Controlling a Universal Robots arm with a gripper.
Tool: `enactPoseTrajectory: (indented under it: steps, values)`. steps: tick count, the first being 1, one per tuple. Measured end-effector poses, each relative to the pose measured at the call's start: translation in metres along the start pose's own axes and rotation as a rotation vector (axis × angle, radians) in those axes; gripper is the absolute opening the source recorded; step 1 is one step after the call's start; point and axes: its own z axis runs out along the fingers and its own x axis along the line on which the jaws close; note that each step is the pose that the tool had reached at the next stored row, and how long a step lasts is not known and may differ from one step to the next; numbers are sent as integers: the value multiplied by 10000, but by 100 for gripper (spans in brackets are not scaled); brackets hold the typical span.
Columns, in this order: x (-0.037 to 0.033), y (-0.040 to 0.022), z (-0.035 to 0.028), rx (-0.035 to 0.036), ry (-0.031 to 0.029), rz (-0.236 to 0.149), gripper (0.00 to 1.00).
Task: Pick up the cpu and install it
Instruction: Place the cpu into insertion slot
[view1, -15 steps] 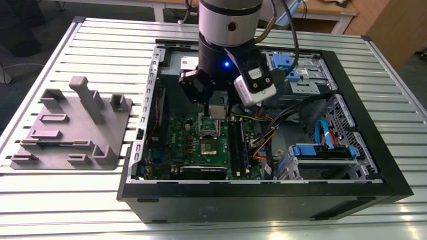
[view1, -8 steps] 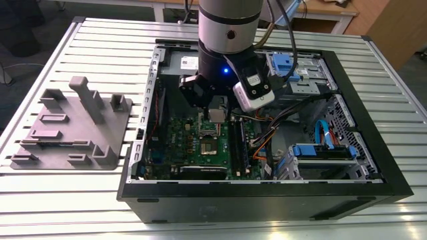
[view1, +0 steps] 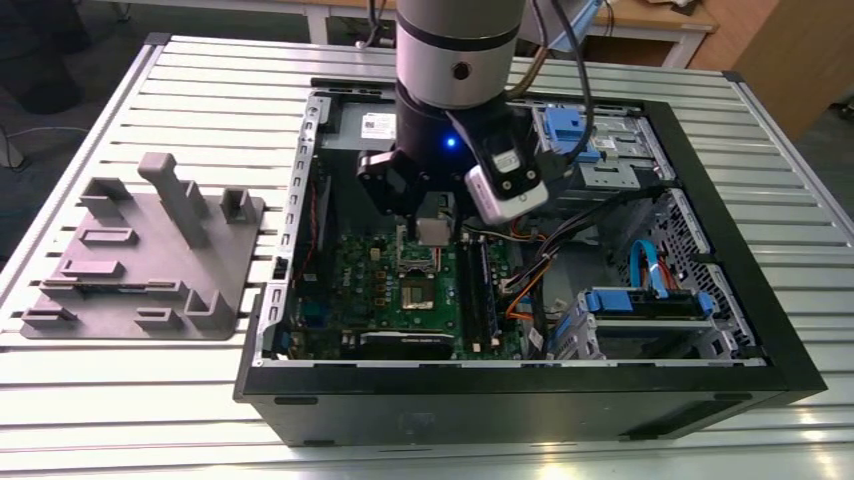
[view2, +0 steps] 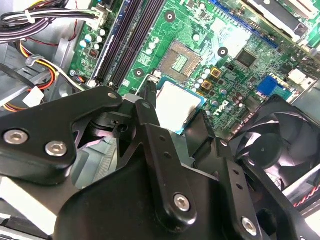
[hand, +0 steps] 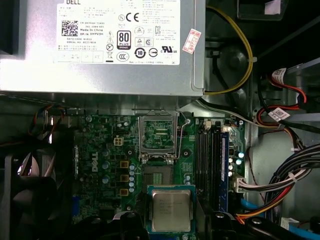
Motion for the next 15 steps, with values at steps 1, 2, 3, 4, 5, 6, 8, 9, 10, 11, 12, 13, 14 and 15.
enactPoseTrajectory:
  steps: [1, 2, 3, 4, 5, 6, 8, 9, 10, 11, 12, 13, 14, 15]
  values:
    - [3, 0, 4, 4, 0, 0, 47]
    - [7, 0, 9, 9, 0, 0, 47]
    - [10, 0, 14, 12, 1, 0, 47]
    - [13, -1, 15, 15, 1, 0, 47]
    - [13, -1, 15, 17, 2, -1, 47]
    - [13, -1, 15, 17, 2, -2, 47]
    - [13, -1, 17, 14, 0, -1, 47]
    - [14, -1, 17, 15, 1, -1, 47]
    - [14, -1, 18, 14, 1, 0, 47]
    - [14, -1, 22, 12, 0, -1, 47]
    - [16, -1, 25, 11, -1, 0, 47]
    - [17, -1, 28, 13, 0, 0, 47]
    - [18, -1, 28, 15, 1, 0, 47]
    - [18, -1, 29, 27, 0, -1, 47]
